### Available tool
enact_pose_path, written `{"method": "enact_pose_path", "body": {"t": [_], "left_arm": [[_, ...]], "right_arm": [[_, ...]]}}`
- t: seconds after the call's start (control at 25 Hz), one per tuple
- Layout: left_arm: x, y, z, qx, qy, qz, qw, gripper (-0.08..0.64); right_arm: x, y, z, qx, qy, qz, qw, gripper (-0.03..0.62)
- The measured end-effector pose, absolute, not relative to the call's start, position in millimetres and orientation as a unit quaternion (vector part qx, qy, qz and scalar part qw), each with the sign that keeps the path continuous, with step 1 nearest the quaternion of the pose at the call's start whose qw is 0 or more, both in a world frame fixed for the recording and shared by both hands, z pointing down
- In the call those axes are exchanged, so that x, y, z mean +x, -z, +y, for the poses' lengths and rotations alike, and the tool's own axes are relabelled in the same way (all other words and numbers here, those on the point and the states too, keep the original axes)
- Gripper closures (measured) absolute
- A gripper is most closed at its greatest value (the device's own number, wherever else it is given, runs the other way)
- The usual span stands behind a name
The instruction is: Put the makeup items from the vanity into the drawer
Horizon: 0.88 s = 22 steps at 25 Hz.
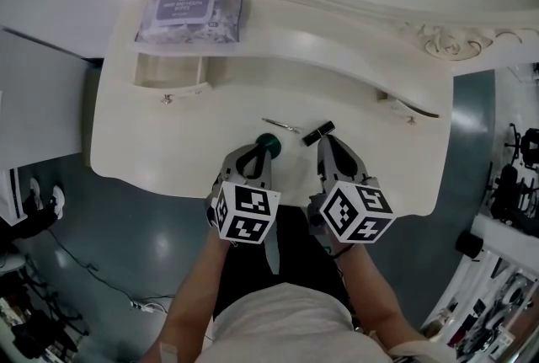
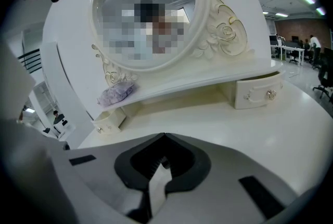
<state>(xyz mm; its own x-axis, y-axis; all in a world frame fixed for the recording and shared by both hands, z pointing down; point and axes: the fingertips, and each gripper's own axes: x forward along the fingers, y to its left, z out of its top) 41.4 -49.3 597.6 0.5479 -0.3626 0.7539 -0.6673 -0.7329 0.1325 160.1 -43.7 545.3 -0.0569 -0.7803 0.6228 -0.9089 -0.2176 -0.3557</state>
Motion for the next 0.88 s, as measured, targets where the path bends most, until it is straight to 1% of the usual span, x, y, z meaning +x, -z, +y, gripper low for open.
{"method": "enact_pose_path", "body": {"t": [0.12, 0.4, 0.88], "left_arm": [[42.3, -597.9, -49.0, 0.854, -0.367, -0.3, 0.213, 0.548], [40.6, -588.9, -54.3, 0.857, -0.339, -0.307, 0.235, 0.548], [9.9, -552.1, -82.8, 0.852, -0.301, -0.361, 0.231, 0.549]], "right_arm": [[158.7, -542.9, -45.9, 0.681, -0.378, -0.622, 0.084, 0.575], [157.6, -535.3, -50.1, 0.681, -0.372, -0.626, 0.083, 0.575], [133.7, -503.6, -67.0, 0.664, -0.349, -0.657, 0.08, 0.575]]}}
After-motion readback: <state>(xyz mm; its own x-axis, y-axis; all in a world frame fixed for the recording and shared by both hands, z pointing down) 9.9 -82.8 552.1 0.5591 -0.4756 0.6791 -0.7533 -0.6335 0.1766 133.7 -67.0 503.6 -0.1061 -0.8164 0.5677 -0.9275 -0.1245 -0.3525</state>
